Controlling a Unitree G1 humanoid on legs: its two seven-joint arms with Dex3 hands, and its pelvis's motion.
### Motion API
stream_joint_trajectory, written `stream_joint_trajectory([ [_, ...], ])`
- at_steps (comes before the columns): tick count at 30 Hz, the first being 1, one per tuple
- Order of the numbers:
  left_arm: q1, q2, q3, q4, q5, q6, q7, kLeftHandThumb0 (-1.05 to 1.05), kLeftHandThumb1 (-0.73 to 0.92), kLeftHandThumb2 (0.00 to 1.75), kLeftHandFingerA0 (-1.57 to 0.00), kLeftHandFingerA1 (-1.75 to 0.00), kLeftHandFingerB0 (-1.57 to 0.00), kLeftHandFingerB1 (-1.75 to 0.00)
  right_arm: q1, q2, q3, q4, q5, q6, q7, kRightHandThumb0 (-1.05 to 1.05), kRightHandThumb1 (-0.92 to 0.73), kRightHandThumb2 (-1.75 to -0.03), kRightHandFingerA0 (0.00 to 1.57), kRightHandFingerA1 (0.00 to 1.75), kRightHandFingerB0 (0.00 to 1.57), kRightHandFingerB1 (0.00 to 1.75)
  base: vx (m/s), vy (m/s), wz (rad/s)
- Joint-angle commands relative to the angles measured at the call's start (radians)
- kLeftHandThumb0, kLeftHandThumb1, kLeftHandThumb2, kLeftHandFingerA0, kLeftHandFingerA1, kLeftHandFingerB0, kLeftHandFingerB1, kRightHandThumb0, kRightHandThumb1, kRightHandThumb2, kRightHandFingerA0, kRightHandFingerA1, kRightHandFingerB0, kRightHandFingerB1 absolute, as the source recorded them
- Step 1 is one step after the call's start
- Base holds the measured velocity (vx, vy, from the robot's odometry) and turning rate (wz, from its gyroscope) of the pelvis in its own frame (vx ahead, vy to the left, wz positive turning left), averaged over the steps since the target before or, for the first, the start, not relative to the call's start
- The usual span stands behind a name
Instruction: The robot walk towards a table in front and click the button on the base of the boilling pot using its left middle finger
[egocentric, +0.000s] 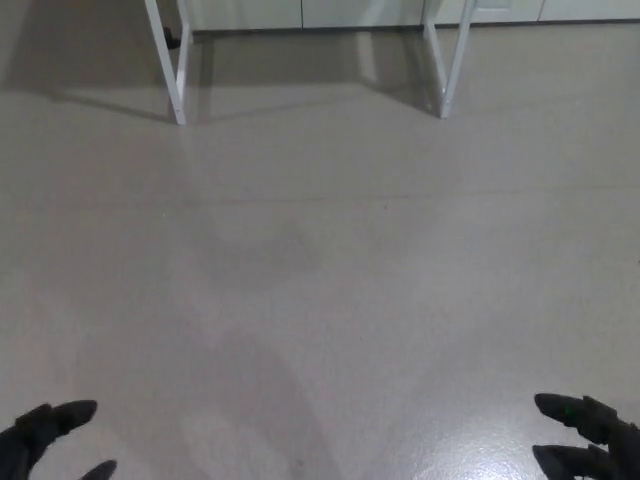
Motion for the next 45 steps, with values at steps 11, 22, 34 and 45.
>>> stream_joint_trajectory([
  [11, 0.113, 0.016, -0.008, -0.019, -0.021, -0.033, -0.043, -0.52, 0.42, 0.73, -0.51, -0.49, -0.41, -0.45, 0.132, -0.002, -0.011, 0.038, 0.028, -0.109, 0.030, -0.31, -0.67, -0.60, 0.53, 0.54, 0.42, 0.45, 0.00, 0.000, 0.00],
  [22, 0.109, 0.022, -0.027, -0.007, -0.017, -0.039, -0.050, -0.52, 0.43, 0.74, -0.54, -0.51, -0.42, -0.46, 0.155, -0.006, -0.010, 0.048, 0.022, -0.124, 0.026, -0.33, -0.67, -0.60, 0.52, 0.53, 0.42, 0.45, 0.00, 0.000, 0.00],
  [34, 0.093, 0.022, -0.026, -0.005, -0.021, -0.036, -0.042, -0.50, 0.43, 0.75, -0.56, -0.52, -0.41, -0.47, 0.131, -0.011, -0.003, 0.068, 0.019, -0.141, 0.030, -0.33, -0.67, -0.60, 0.53, 0.53, 0.42, 0.45, -0.01, -0.028, 0.03],
  [45, 0.094, 0.029, -0.031, -0.026, -0.007, -0.023, -0.030, -0.53, 0.44, 0.76, -0.58, -0.52, -0.42, -0.46, 0.123, -0.012, -0.003, 0.065, 0.033, -0.138, 0.046, -0.31, -0.67, -0.60, 0.54, 0.53, 0.42, 0.46, 0.12, 0.214, -0.01],
])
